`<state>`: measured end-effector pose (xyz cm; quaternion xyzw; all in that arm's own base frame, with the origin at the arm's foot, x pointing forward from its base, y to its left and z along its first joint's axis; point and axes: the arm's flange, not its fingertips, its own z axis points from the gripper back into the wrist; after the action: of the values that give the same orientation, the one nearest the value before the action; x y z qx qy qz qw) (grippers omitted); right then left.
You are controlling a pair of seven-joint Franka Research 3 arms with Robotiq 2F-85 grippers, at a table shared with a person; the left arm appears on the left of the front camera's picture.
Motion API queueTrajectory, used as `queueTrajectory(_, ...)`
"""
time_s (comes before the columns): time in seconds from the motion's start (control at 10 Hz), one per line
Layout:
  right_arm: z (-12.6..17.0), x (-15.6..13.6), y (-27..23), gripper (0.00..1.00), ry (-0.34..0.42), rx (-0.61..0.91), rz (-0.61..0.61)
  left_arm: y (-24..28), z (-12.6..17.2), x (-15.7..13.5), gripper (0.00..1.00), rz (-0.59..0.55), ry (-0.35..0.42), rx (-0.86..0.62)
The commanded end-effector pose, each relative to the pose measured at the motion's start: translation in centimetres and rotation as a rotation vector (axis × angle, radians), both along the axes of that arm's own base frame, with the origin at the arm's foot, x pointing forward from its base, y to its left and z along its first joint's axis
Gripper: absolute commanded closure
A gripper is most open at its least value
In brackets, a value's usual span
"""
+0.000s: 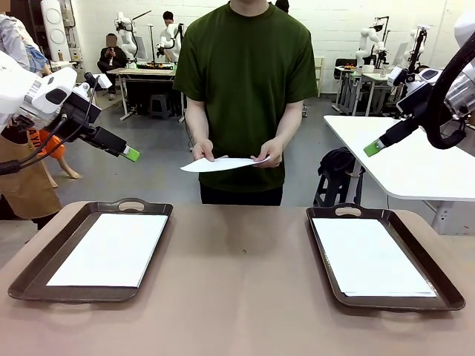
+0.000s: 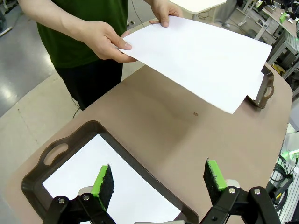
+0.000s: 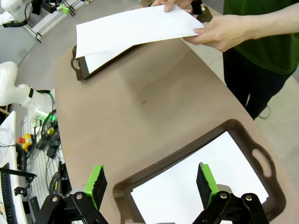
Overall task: Sort the A4 documents.
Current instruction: Receive the A4 Paper.
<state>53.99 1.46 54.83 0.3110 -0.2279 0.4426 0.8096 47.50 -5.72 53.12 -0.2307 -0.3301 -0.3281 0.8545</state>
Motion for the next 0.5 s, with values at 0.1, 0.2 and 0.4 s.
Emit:
queueTrajectory(0.1,-0.1,0.08,-0.01,0.0,-0.005,-0.009,-0.006,0.11,-0.02,-0.03,0.0,-0.003,-0.005,-0.008)
queueTrajectory(0.2,-0.1,0.08,-0.01,0.0,-0.005,-0.009,-0.006,0.11,-0.02,-0.03,0.0,-0.003,-0.005,-0.008)
queueTrajectory(0.4,-0.1,0.08,-0.01,0.0,-0.005,-0.009,-0.006,0.11,-0.02,-0.03,0.0,-0.003,-0.005,-0.008)
